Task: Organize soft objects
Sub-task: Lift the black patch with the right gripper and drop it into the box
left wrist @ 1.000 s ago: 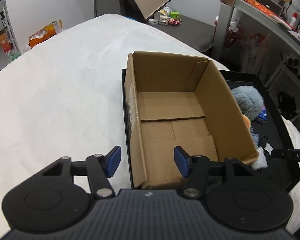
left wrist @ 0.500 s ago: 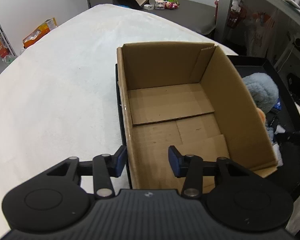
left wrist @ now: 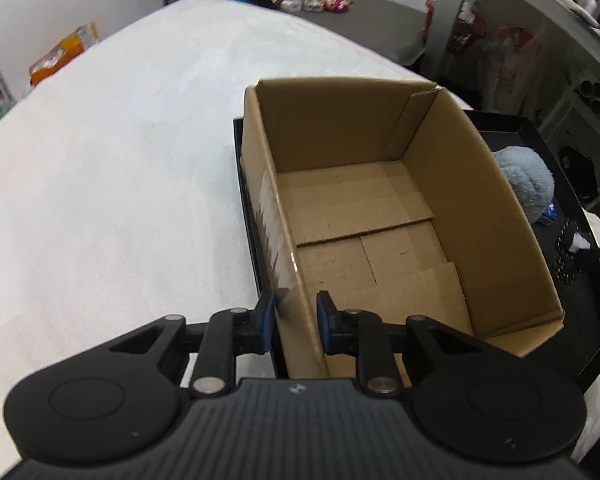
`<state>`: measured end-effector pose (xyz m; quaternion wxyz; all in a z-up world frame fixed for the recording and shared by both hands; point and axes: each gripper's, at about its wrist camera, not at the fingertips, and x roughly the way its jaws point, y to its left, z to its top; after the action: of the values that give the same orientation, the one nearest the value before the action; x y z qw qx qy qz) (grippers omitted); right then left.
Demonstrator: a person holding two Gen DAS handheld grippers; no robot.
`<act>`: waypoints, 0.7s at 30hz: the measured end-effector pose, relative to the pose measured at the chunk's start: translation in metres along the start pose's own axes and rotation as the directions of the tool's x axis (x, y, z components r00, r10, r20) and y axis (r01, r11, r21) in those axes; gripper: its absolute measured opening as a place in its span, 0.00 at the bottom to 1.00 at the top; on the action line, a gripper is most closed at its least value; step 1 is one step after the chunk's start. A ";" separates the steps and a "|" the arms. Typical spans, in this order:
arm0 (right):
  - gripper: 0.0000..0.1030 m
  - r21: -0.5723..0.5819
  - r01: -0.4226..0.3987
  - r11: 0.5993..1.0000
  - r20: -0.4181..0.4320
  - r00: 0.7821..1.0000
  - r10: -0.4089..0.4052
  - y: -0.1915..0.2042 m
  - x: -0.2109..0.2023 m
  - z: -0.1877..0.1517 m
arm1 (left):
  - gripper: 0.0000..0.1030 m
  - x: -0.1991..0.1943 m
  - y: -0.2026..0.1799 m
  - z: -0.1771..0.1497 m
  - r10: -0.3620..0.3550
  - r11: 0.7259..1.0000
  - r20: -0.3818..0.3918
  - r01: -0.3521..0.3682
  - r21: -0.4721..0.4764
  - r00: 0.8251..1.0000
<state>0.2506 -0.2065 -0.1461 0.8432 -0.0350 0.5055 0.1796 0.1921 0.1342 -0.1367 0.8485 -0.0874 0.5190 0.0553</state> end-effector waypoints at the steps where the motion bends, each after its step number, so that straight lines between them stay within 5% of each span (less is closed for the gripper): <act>1: 0.20 -0.004 0.005 1.000 0.011 1.000 -0.005 0.004 -0.003 -0.001 | 0.21 -0.002 0.000 -0.001 -0.003 1.000 0.012 0.003 0.011 1.000; 7: 0.20 -0.042 0.037 0.998 0.030 0.999 -0.036 0.019 -0.026 -0.002 | 0.21 -0.015 -0.003 -0.009 -0.002 0.999 0.076 -0.001 0.039 0.997; 21: 0.20 -0.195 -0.017 0.981 0.134 0.990 0.044 0.071 -0.079 0.006 | 0.16 -0.028 -0.009 -0.032 0.027 0.999 0.146 -0.032 0.031 0.989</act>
<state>0.1979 -0.1599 -0.0662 0.8658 -0.0968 0.4267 0.2428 0.1533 0.1183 -0.1254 0.8846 -0.0612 0.4576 0.0654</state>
